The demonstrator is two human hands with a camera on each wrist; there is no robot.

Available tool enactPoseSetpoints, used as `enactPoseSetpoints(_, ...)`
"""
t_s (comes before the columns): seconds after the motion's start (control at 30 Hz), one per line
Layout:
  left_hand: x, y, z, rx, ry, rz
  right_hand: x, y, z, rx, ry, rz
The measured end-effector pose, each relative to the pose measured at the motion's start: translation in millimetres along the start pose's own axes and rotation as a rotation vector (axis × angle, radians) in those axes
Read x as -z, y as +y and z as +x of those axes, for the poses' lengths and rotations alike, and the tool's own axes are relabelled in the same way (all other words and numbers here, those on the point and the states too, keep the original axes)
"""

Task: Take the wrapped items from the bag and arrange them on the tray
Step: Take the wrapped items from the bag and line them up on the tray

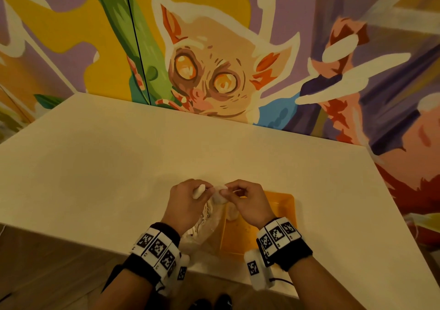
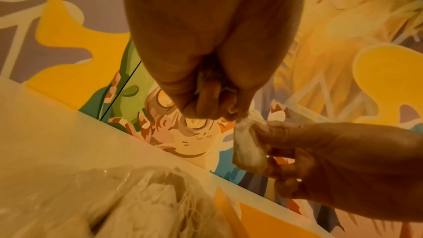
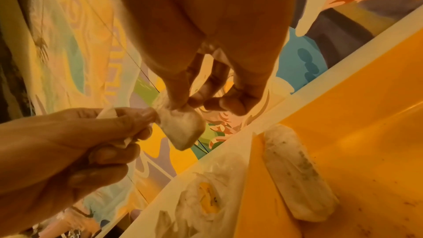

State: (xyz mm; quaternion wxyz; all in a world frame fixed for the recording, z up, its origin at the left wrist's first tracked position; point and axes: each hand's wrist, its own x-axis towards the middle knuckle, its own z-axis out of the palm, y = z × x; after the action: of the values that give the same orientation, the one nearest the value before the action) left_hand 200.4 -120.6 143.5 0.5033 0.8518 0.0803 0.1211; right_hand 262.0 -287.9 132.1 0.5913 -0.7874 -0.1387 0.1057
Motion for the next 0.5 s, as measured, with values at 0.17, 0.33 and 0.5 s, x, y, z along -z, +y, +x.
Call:
enactPoseSetpoints(0.17, 2.1, 6.5, 1.7, 0.003, 0.043, 0.009, -4.4, 3.7, -0.8, -0.007, -0.033, 0.012)
enactPoseSetpoints(0.33, 0.4, 8.6, -0.7, -0.031, 0.006, 0.066, -6.2, 6.3, -0.6, -0.002, -0.018, 0.014)
enactPoseSetpoints(0.5, -2.0, 6.1, 0.7, -0.072, 0.003, 0.117, -4.6, 6.4, -1.3, -0.031, -0.029, 0.019)
